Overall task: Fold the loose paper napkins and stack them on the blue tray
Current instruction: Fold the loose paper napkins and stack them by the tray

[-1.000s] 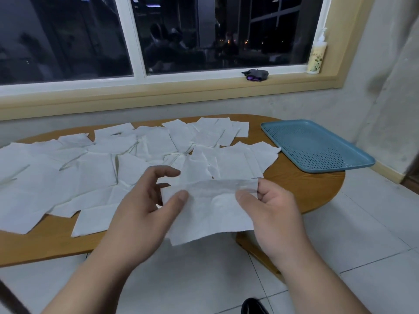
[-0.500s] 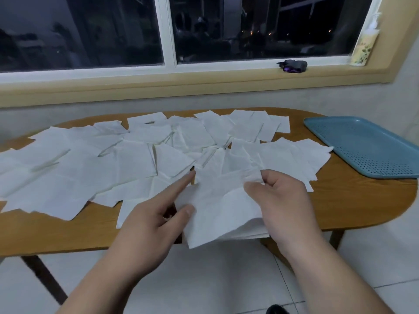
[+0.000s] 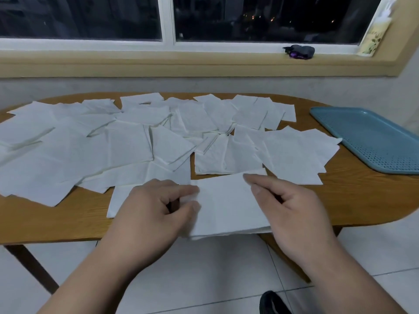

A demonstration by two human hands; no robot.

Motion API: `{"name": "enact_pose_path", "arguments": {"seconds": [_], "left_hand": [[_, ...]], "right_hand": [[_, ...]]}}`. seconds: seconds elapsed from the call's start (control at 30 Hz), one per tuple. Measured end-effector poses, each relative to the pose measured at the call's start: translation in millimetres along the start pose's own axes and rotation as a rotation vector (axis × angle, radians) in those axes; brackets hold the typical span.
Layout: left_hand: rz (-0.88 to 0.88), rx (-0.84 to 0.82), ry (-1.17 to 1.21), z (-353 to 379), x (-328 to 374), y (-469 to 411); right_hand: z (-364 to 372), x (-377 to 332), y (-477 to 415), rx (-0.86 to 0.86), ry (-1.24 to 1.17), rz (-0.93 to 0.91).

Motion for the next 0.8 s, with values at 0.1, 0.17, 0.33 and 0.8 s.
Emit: {"name": "enact_pose_path", "arguments": {"seconds": [0.1,0.17,0.33,0.8], "left_hand": [[0.008,-0.023,-0.027,2.7,-1.8,0.4],[0.013,-0.031,-0.054,5.2,-3.9,0.1],[0.043,-0.018,-0.125,9.1,-6.0,0.3],[0.261,0.002,-0.364,7.1,15.6,7.7]], "right_hand": [[-2.2,3.7,-0.6,0.002,0.091,-0.012],[-4.0,7.2,-1.4,-0.007,0.143,0.002],[-4.2,14.2,-4.5,-0.008,0.295,-0.001],[0.0,-2.2,1.6,-0.014,0.563,-0.191]]}}
Point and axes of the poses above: each hand's wrist, its own y-axis away from the middle knuckle, its own z-axis out of the palm, x = y × z, the point moved 9 cm from there along -y, towards the middle knuckle, and after that the axes turned 1 degree about z, right-handed, at the moved point
